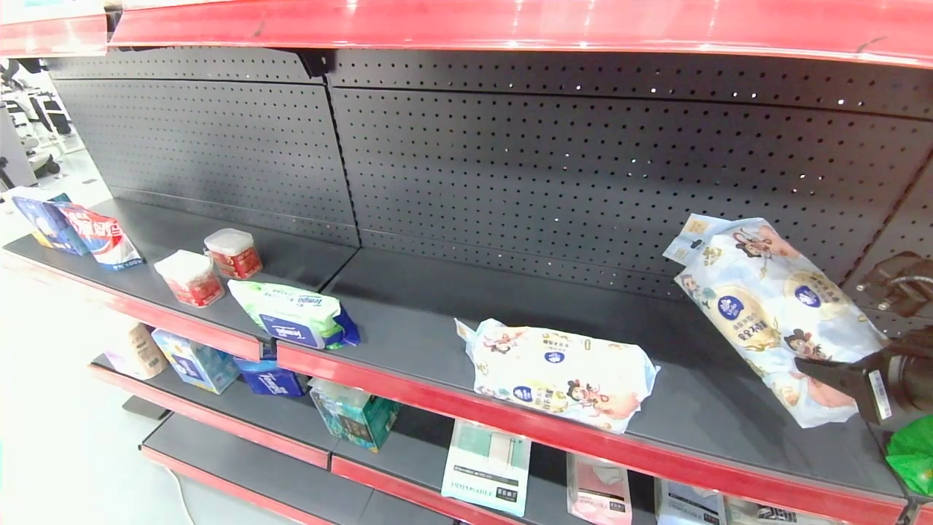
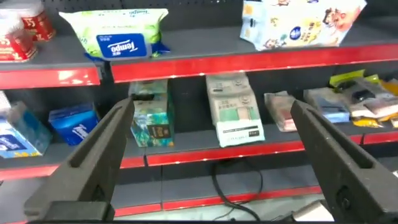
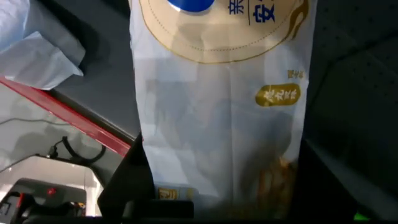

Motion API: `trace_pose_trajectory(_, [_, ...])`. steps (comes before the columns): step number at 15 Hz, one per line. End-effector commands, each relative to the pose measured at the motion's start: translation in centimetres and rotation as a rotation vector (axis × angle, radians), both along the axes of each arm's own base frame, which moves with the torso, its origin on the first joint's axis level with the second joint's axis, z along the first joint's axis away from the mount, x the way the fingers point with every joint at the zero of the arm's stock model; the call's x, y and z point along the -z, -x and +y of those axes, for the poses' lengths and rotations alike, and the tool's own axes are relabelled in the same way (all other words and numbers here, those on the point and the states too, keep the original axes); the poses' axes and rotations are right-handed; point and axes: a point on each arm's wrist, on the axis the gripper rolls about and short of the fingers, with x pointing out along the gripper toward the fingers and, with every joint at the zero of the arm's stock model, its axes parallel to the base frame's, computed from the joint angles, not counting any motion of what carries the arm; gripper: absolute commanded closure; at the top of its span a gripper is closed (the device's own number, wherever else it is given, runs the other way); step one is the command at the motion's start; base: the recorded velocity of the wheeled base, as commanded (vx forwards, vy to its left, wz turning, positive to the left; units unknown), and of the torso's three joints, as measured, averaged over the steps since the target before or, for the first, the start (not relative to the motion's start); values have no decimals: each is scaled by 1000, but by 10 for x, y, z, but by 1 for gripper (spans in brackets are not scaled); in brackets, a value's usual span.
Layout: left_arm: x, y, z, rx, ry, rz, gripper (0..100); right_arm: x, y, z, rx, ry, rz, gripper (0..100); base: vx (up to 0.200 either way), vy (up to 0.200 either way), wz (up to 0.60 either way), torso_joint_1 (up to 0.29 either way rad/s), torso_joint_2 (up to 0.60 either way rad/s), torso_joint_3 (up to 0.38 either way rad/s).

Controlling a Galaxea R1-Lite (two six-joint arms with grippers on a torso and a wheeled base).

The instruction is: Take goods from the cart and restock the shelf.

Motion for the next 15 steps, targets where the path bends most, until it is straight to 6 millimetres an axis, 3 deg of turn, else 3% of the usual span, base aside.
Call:
trace_pose_trajectory(1, [1, 0, 0, -21, -4, 0, 0, 6, -26, -8, -58, 19, 45, 100, 0, 0, 0, 0, 0, 0])
trace_pose_trajectory(5, [-8, 0, 7, -300, 27, 0, 0, 14, -35, -6, -130, 36, 73, 100, 0, 0, 0, 0, 0, 0])
trace_pose_trajectory(11, [-4, -6, 7, -473, -42, 100, 0, 16, -33, -6, -130, 34, 80, 100, 0, 0, 0, 0, 0, 0])
trace_pose_trajectory(13, [-5, -6, 0, -724, -43, 138, 0, 16, -32, -7, -125, 34, 80, 100, 0, 0, 0, 0, 0, 0])
trace_pose_trajectory(15, [-1, -3, -4, -688, 1, 95, 0, 17, -32, -7, -125, 34, 82, 100, 0, 0, 0, 0, 0, 0])
